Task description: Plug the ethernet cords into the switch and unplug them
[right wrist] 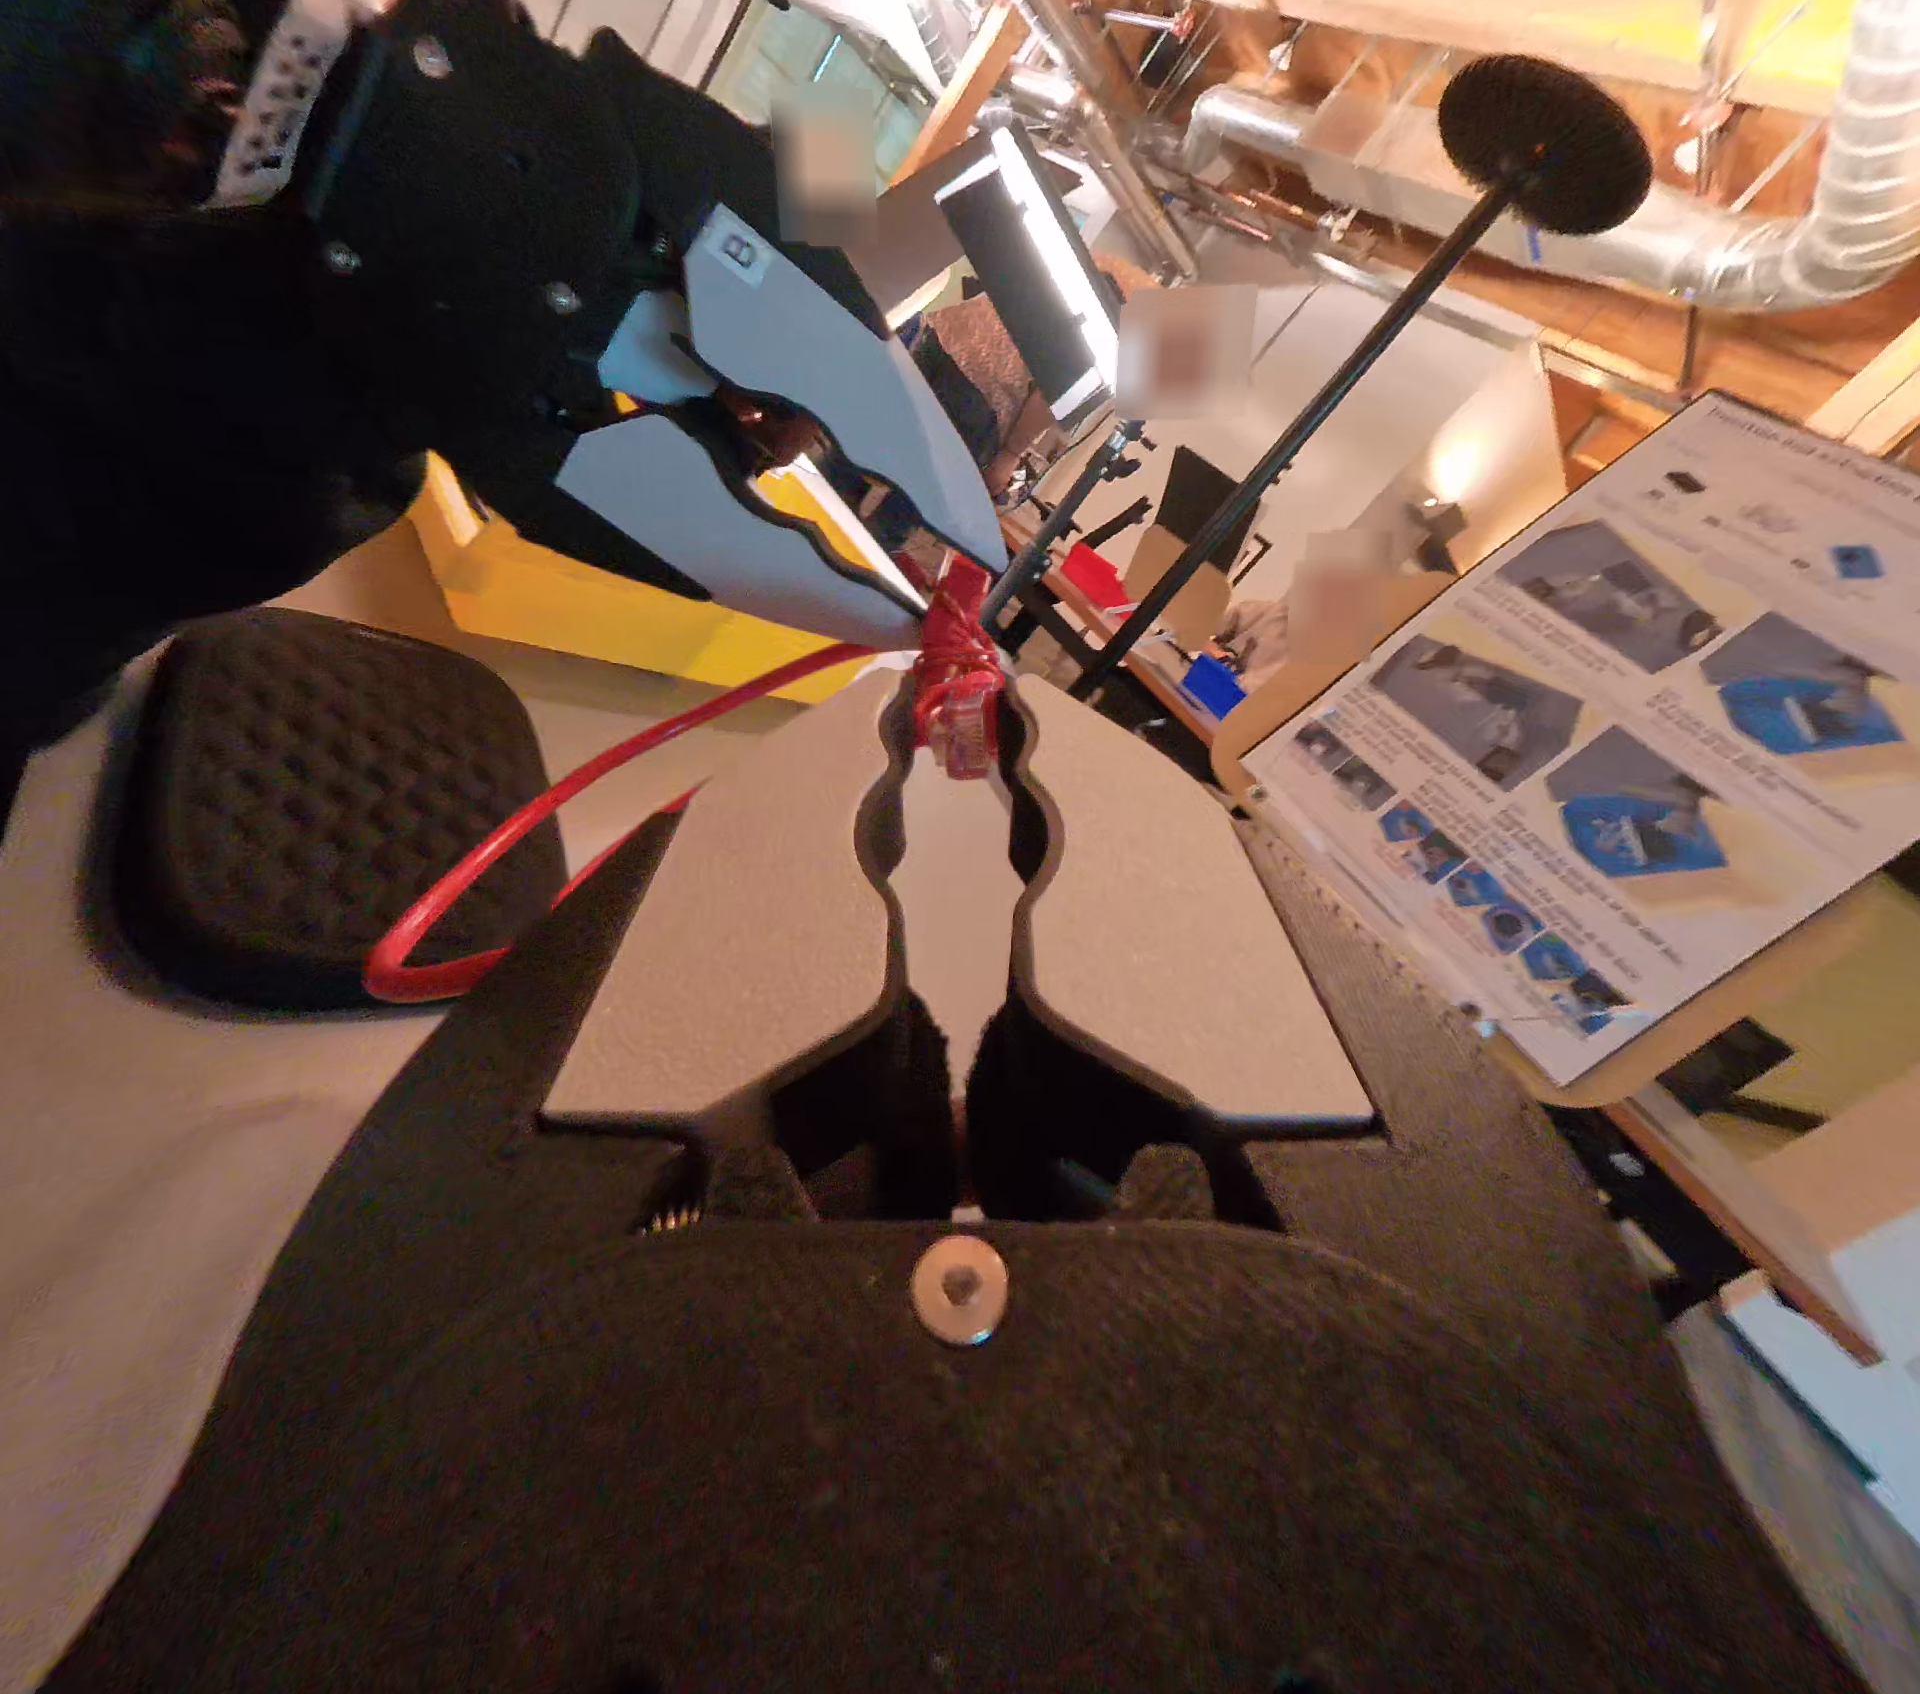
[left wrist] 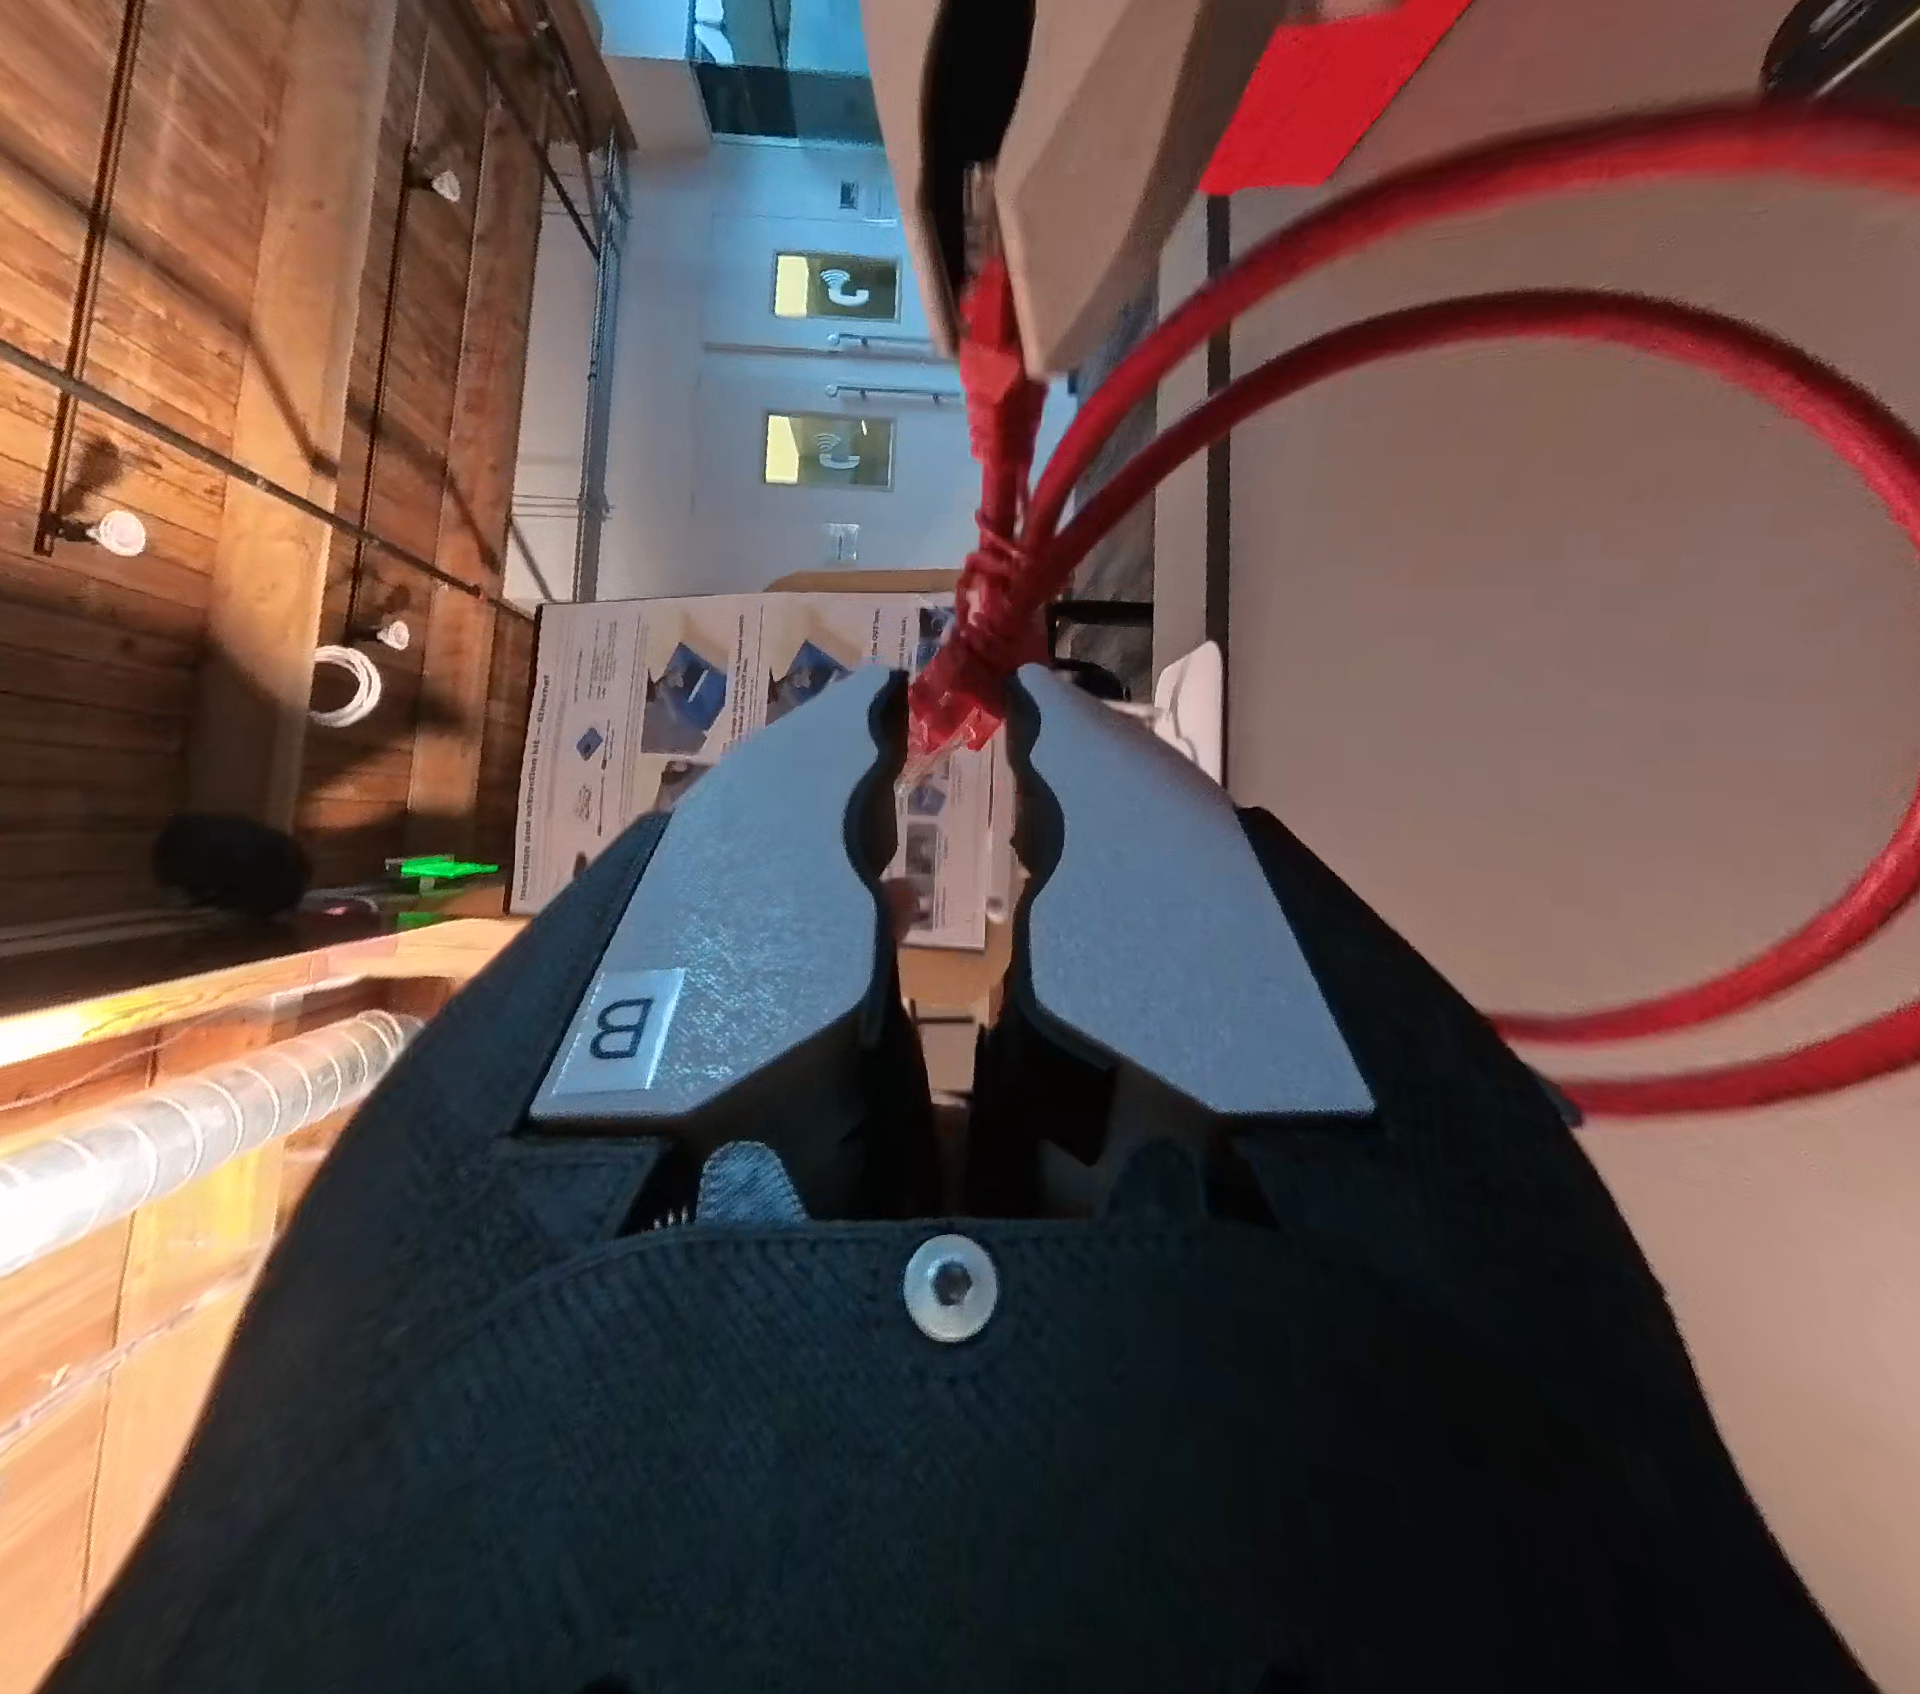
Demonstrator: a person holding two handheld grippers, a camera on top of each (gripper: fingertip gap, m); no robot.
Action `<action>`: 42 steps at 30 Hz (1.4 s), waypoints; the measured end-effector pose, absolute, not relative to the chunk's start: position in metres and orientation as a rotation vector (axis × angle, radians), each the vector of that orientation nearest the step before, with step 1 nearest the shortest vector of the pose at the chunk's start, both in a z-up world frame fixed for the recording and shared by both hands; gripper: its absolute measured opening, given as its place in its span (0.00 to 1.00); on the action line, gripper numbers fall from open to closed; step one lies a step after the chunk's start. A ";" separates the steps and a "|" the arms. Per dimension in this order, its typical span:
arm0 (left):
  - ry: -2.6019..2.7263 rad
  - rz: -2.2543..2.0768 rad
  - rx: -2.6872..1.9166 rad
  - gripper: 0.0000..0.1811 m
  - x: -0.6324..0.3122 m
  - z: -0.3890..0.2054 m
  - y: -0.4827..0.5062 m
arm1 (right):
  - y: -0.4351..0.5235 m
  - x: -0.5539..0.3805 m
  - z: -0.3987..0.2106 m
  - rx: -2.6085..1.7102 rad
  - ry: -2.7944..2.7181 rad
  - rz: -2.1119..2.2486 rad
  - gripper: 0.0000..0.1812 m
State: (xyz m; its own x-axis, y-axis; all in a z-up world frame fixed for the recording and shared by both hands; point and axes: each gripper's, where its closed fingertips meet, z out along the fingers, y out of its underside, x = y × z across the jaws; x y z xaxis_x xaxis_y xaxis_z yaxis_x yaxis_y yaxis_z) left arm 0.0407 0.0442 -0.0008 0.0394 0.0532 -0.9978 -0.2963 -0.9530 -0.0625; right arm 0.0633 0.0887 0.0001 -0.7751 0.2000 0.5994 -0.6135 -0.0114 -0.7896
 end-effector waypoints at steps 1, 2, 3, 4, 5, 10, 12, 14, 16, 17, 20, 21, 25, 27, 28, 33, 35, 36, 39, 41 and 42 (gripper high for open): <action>0.213 2.017 -2.072 0.09 0.038 0.001 0.038 | 0.092 0.064 0.002 0.450 -1.689 1.827 0.07; 0.169 2.036 -2.082 0.09 0.036 0.002 0.028 | 0.095 0.064 0.005 0.462 -1.673 1.813 0.07; 0.119 2.052 -2.097 0.09 0.032 0.003 0.015 | 0.100 0.065 0.010 0.467 -1.649 1.807 0.07; 0.065 2.061 -2.112 0.09 0.028 0.003 0.001 | 0.105 0.066 0.016 0.478 -1.626 1.807 0.07; 0.019 2.048 -2.118 0.08 0.025 0.002 -0.011 | 0.110 0.068 0.021 0.498 -1.606 1.813 0.07; 0.032 1.596 -2.011 0.12 0.034 -0.013 0.008 | 0.117 0.069 0.022 0.560 -1.609 1.797 0.07; 0.028 1.386 -2.089 0.24 0.045 -0.029 0.012 | 0.116 0.067 0.018 0.585 -1.622 1.767 0.07; 0.030 1.276 -2.000 0.28 0.058 -0.020 0.018 | 0.115 0.066 0.013 0.613 -1.630 1.728 0.07; 0.062 1.191 -1.805 0.28 0.072 0.004 0.035 | 0.112 0.070 0.007 0.679 -1.635 1.697 0.07; 0.070 1.148 -1.746 0.28 0.077 0.012 0.046 | 0.110 0.073 0.003 0.717 -1.641 1.684 0.07; 0.163 1.067 -1.812 0.28 0.079 -0.006 0.087 | 0.105 0.087 -0.003 0.805 -1.640 1.685 0.07; 0.206 1.074 -1.862 0.28 0.076 -0.017 0.099 | 0.105 0.093 -0.004 0.837 -1.636 1.695 0.07; 0.274 0.959 -1.948 0.15 0.074 -0.048 0.127 | 0.108 0.117 -0.005 0.967 -1.605 1.721 0.07; 0.244 0.911 -1.983 0.08 0.073 -0.053 0.122 | 0.110 0.119 -0.008 0.991 -1.609 1.668 0.07; 0.211 0.913 -2.023 0.07 0.070 -0.056 0.114 | 0.112 0.121 -0.004 0.992 -1.586 1.670 0.07; 0.203 0.811 -1.975 0.04 0.082 -0.047 0.093 | 0.121 0.118 0.005 0.970 -1.597 1.668 0.08; 0.174 0.818 -1.951 0.03 0.084 -0.039 0.088 | 0.121 0.106 0.001 0.944 -1.607 1.567 0.08; 0.159 0.825 -1.959 0.03 0.084 -0.038 0.085 | 0.122 0.100 -0.004 0.939 -1.617 1.504 0.08; 0.113 0.963 -2.062 0.03 0.074 -0.043 0.077 | 0.120 0.093 -0.009 0.935 -1.585 1.405 0.11; 0.110 1.040 -2.103 0.03 0.071 -0.045 0.076 | 0.119 0.090 -0.012 0.942 -1.558 1.328 0.14; 0.118 1.048 -2.113 0.03 0.072 -0.045 0.077 | 0.118 0.089 -0.015 0.957 -1.537 1.270 0.15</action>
State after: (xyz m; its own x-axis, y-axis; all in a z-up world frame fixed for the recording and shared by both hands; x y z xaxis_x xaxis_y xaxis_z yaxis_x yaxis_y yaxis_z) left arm 0.0723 0.0771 -0.0452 0.6587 0.2358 -0.7145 -0.3887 -0.7065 -0.5915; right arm 0.0888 0.1183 -0.0146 -0.2987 -0.0203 0.9541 -0.9408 0.1739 -0.2908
